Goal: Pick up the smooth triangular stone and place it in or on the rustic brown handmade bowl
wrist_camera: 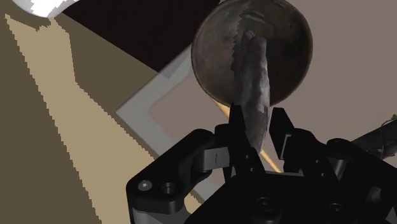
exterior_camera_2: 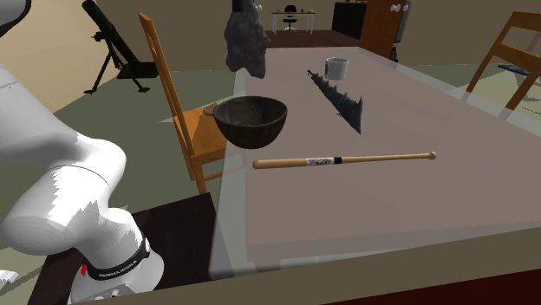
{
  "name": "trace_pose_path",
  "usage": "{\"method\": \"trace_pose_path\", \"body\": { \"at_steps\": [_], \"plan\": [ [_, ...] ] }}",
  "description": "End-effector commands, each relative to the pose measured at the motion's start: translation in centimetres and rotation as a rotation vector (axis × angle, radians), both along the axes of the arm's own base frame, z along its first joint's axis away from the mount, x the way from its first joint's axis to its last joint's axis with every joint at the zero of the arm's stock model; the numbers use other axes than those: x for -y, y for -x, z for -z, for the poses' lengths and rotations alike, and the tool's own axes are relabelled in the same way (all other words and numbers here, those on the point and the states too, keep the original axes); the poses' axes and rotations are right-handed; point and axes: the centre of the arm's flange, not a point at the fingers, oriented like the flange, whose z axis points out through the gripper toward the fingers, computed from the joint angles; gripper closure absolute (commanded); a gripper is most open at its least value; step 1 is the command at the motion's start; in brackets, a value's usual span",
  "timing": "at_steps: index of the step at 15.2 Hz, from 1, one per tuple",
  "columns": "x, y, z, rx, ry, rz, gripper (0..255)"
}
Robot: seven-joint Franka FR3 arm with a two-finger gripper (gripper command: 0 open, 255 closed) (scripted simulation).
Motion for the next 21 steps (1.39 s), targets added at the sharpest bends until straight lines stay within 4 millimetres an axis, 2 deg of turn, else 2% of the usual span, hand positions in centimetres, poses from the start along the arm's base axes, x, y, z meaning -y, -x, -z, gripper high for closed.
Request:
{"method": "trace_pose_path", "body": {
  "at_steps": [1,15,21],
  "plan": [
    [-0.1,0.0,1.1,0.001,0.0,0.0,255],
    [-0.1,0.0,8.5,0.001,0.0,0.0,255],
    [-0.1,0.0,8.6,0.001,0.0,0.0,255]
  ]
}}
